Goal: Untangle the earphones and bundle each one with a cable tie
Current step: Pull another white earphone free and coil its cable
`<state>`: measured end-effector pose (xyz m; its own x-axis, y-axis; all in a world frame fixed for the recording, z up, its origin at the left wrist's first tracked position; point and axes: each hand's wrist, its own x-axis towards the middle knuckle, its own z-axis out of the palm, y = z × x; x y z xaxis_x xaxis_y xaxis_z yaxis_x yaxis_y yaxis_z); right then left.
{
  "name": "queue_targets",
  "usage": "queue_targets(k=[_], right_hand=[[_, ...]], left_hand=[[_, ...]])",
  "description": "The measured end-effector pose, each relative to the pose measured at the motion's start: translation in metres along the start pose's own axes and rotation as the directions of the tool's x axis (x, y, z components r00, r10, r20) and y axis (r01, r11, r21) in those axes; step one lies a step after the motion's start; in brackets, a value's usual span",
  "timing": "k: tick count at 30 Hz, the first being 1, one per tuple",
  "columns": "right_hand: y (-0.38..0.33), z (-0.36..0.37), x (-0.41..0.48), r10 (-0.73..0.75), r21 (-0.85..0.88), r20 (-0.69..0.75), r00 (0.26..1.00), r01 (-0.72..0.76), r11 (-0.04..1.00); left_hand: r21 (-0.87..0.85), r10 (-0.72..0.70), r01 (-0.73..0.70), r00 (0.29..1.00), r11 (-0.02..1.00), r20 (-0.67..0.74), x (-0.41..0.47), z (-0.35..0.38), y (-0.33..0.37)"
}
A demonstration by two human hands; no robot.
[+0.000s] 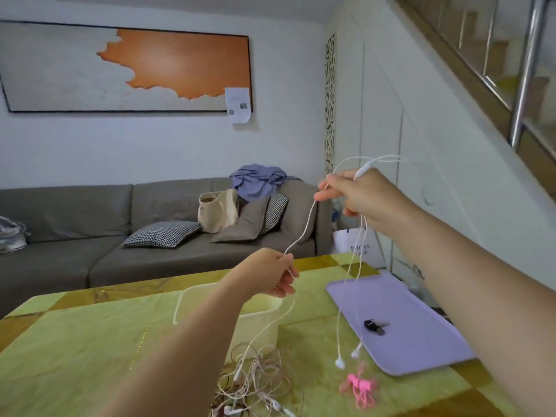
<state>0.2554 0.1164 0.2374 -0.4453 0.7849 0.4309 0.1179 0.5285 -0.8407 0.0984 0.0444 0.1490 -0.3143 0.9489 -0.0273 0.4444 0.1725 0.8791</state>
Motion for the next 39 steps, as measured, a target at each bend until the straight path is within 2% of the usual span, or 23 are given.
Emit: queue_targets(k=[3,6,12,14,16,18,19,21,23,25,28,30,32,36,39], right_hand=[[0.025,-0.004,-0.010,0.112,-0.042,0.106,0.988,-0.108,0.993],[0.052,-0.007,-0.018,0.245,-0.105,0.261,0.934,-0.225,0.969],[0.093,-0.007,-0.016,0.433,-0.261,0.418,0.798,-0.351,0.899],[0.102,-0.002,-0.015,0.528,-0.406,0.497,0.689,-0.353,0.843],[0.112,0.005,-0.016,0.611,-0.510,0.579,0.540,-0.344,0.788],[0.126,0.014,-0.015,0.614,-0.470,0.663,0.429,-0.399,0.787],[0.131,0.017,-0.014,0.583,-0.397,0.698,0.415,-0.452,0.798],[0.142,0.022,-0.008,0.498,-0.192,0.735,0.461,-0.562,0.804],[0.150,0.028,-0.002,0.423,0.032,0.726,0.543,-0.641,0.767],[0.154,0.034,0.003,0.378,0.220,0.689,0.618,-0.675,0.704],[0.148,0.036,0.009,0.326,0.349,0.641,0.694,-0.643,0.682],[0.142,0.033,0.016,0.331,0.380,0.581,0.743,-0.608,0.697],[0.136,0.030,0.025,0.366,0.357,0.537,0.760,-0.597,0.718],[0.137,0.034,0.040,0.446,0.124,0.579,0.683,-0.614,0.779],[0.150,0.045,0.039,0.524,-0.002,0.563,0.639,-0.633,0.774]], left_hand=[[-0.105,-0.024,0.035,0.994,0.994,0.104,0.005,0.035,0.000],[-0.177,-0.112,0.142,0.979,0.974,0.170,0.012,0.062,-0.010],[-0.247,-0.236,0.256,0.966,0.935,0.105,0.040,0.083,-0.040],[-0.241,-0.262,0.281,0.959,0.929,0.108,0.047,0.083,-0.052],[-0.173,-0.284,0.308,0.947,0.936,0.149,0.053,0.082,-0.064],[-0.041,-0.312,0.326,0.929,0.945,0.199,0.056,0.081,-0.074],[-0.010,-0.311,0.321,0.924,0.947,0.222,0.055,0.082,-0.076],[-0.058,-0.261,0.287,0.926,0.956,0.274,0.053,0.084,-0.075],[-0.214,-0.161,0.241,0.929,0.947,0.334,0.052,0.087,-0.070],[-0.385,-0.066,0.222,0.923,0.896,0.380,0.052,0.090,-0.067],[-0.584,0.017,0.247,0.913,0.773,0.408,0.050,0.086,-0.065],[-0.652,0.055,0.272,0.899,0.708,0.434,0.046,0.081,-0.064],[-0.694,0.089,0.249,0.907,0.676,0.412,0.040,0.075,-0.061],[-0.830,0.205,0.112,0.943,0.547,0.263,0.032,0.056,-0.045],[-0.881,0.273,-0.002,0.951,0.473,0.145,0.028,0.031,-0.034]])
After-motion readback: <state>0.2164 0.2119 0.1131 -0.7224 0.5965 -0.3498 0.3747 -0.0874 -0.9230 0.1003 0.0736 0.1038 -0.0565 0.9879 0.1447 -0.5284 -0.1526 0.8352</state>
